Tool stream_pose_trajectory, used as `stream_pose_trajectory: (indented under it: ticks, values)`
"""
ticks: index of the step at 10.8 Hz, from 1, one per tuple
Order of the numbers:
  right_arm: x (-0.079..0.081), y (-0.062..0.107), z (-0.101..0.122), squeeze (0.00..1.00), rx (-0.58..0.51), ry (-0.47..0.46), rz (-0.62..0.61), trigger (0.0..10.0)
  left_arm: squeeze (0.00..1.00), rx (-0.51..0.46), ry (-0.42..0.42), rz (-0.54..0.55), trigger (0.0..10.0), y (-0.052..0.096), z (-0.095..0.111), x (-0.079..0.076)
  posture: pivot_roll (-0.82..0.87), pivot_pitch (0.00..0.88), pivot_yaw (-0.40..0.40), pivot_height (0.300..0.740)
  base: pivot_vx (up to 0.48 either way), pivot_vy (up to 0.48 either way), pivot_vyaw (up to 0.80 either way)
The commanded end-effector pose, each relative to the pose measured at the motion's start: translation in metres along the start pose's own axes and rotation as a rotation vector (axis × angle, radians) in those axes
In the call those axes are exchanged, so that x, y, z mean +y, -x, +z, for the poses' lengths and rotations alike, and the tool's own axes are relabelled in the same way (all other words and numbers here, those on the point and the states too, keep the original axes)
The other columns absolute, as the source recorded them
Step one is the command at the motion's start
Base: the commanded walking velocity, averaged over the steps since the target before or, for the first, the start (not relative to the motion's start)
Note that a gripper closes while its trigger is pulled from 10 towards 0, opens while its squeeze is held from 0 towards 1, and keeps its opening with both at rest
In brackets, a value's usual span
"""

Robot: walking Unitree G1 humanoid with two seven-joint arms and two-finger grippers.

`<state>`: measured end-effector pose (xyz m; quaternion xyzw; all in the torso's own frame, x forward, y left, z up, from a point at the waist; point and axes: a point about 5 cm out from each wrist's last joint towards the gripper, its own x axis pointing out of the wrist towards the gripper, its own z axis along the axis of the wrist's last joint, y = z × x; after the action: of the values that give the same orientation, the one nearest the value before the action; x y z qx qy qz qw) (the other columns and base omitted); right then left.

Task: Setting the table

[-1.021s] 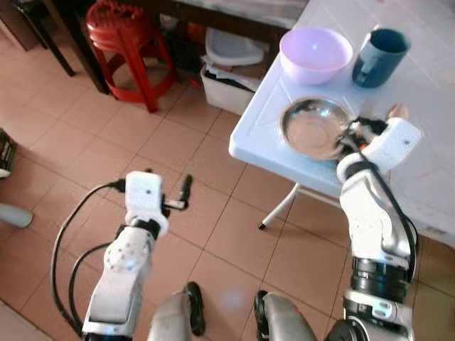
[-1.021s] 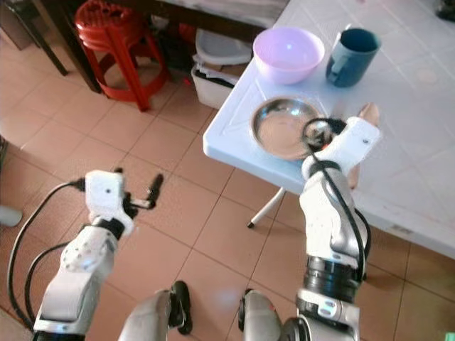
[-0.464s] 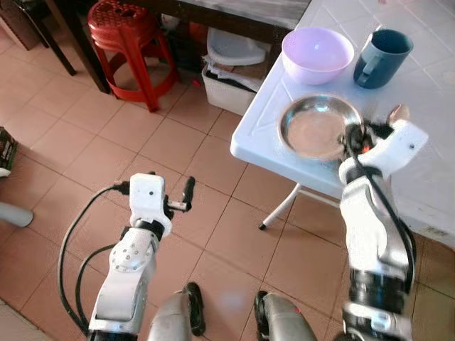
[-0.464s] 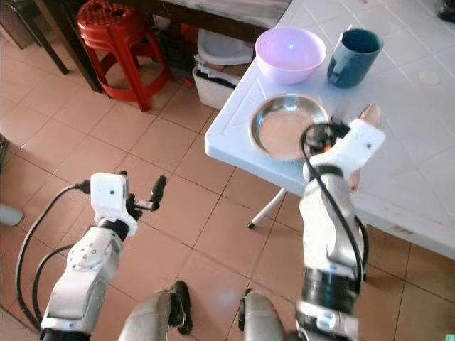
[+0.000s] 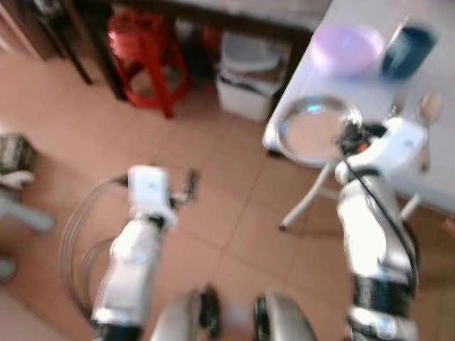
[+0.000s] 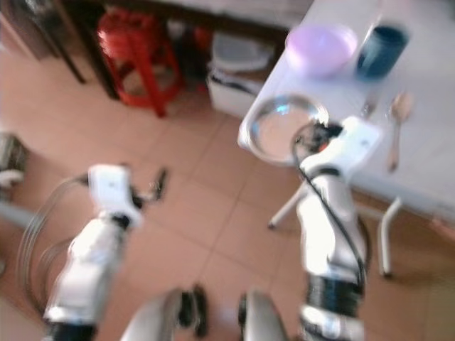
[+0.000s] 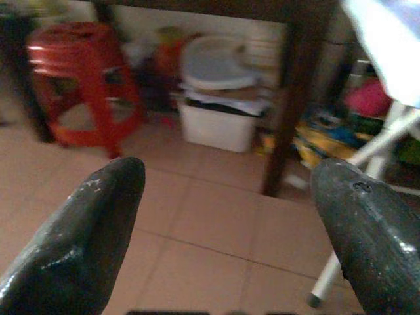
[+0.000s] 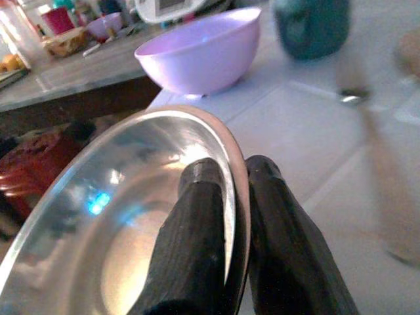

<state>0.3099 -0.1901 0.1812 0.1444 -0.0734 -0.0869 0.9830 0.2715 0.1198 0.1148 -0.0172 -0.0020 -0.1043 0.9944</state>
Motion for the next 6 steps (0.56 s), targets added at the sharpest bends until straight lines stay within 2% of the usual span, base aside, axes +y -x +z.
stream_pose_trajectory:
  ticks: [1,6]
  values:
    - [0.0050,0.0016,0.0025,0.00,-0.022,0.021,0.022,10.0,0.00,-0.022,-0.017,0.001,10.0,0.0008,0.0039,0.0031,-0.08,0.191,0.028,0.740,0.315,0.360,0.00]
    - [0.0002,0.0044,-0.0024,0.00,-0.009,0.032,0.001,10.0,0.00,-0.021,-0.032,-0.027,10.0,0.0016,0.0008,-0.0030,-0.08,0.184,0.026,0.740,0.472,0.000,-0.08]
